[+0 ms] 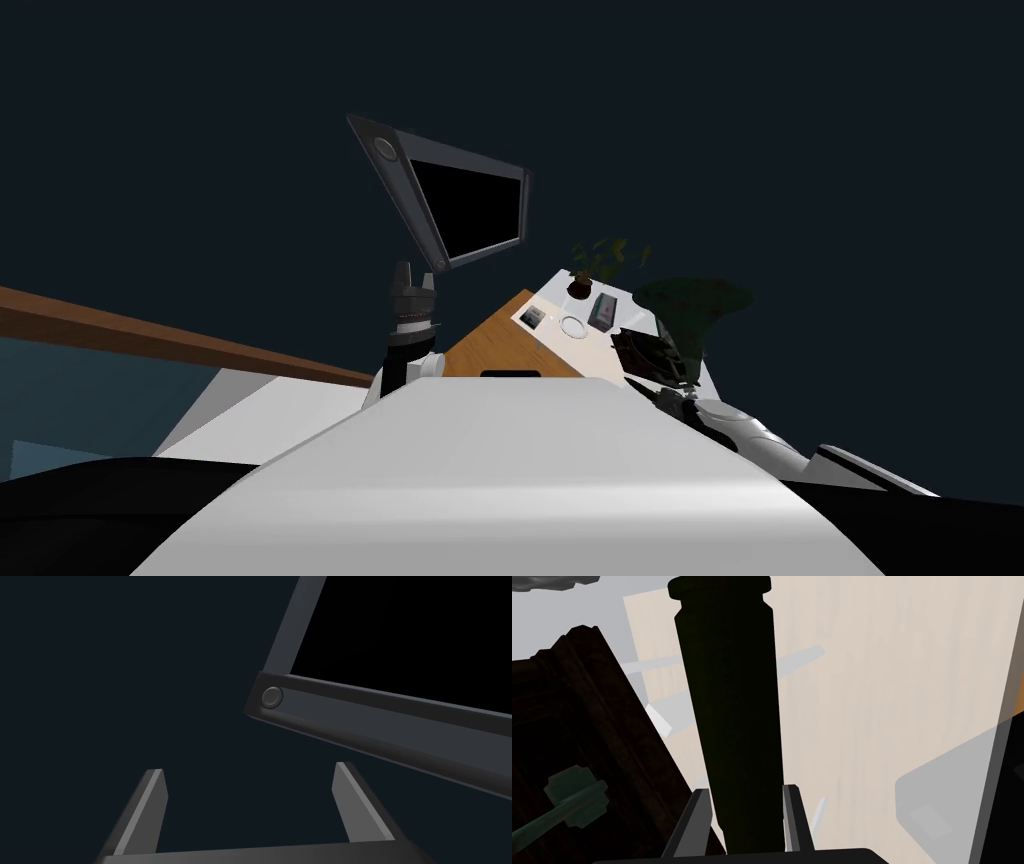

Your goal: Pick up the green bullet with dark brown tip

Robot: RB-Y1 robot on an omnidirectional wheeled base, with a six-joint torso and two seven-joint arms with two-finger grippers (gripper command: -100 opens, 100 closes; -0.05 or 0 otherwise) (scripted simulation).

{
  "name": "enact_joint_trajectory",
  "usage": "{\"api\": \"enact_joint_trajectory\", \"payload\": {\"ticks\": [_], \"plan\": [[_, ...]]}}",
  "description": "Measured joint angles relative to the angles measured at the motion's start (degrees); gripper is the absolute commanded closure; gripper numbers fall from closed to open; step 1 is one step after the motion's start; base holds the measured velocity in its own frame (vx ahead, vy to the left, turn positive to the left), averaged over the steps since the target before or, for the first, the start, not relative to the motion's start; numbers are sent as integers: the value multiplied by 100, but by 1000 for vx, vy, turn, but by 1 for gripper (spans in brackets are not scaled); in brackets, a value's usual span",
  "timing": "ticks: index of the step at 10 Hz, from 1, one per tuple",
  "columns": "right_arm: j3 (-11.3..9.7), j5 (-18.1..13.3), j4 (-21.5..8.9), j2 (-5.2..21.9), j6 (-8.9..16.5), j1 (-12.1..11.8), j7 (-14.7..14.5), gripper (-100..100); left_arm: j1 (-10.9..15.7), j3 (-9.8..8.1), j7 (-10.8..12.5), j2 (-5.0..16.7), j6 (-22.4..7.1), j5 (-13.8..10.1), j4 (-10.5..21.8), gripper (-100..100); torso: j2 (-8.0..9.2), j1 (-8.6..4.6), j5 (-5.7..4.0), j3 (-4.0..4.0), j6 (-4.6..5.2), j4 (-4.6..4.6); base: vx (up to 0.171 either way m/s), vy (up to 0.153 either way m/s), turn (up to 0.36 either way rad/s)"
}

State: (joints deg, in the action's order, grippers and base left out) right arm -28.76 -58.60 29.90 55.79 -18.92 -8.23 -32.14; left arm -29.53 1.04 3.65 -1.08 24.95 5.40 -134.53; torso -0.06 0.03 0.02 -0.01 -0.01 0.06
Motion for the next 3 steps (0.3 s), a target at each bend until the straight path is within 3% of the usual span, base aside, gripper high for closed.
{"api": "enact_joint_trajectory", "payload": {"ticks": [2,3], "plan": [[95,28,-183,-24,-114,93,-95,100,0,0,0,0,0,0,0,0,-6,-17,-4,-3,-3,0,3,16,0],[97,29,-189,-27,-123,96,-109,0,0,0,0,1,0,0,0,0,-7,-25,-6,-3,-3,0,0,0,0]]}}
